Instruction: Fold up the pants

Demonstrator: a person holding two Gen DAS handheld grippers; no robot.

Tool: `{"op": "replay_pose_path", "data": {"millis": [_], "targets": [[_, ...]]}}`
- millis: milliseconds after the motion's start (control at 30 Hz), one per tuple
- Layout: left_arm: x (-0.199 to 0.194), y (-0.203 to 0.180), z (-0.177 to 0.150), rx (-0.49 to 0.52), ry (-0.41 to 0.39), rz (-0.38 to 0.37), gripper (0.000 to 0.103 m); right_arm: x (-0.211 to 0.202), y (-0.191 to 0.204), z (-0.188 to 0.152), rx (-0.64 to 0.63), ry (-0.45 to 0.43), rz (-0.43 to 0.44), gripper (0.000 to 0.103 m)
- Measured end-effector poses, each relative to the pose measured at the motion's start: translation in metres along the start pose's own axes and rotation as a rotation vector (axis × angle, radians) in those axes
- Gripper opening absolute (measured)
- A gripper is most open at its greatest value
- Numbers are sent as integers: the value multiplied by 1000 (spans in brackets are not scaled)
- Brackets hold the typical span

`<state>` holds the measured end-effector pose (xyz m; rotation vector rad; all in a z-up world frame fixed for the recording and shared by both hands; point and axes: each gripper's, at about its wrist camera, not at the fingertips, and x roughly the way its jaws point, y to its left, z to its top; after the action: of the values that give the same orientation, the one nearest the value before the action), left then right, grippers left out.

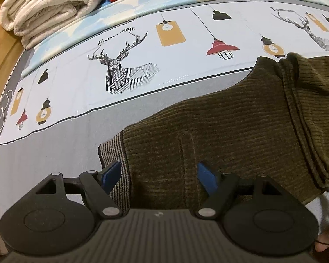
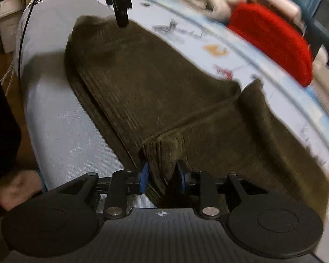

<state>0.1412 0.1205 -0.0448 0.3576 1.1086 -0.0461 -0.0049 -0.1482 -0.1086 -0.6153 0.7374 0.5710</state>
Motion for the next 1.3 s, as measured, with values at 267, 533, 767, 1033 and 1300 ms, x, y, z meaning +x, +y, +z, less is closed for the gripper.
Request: {"op": "replay_pose_path", "data": {"millis": [267, 533, 767, 1033, 1300], "targets": [[1, 1, 4, 5, -8, -1, 81, -23, -46, 6, 282, -77, 24, 57], [1, -4, 4, 19, -9, -5, 81, -3, -29, 1, 157, 22, 132, 54], [1, -6, 4, 28, -7, -2, 81, -18, -46, 6, 272, -78, 92, 54], [0, -6, 6, 21, -13, -9, 81, -6, -40, 2, 179, 42, 240, 58], [-7, -18, 16, 25, -38, -45, 75, -93, -172, 14, 412, -124, 70, 61]]}}
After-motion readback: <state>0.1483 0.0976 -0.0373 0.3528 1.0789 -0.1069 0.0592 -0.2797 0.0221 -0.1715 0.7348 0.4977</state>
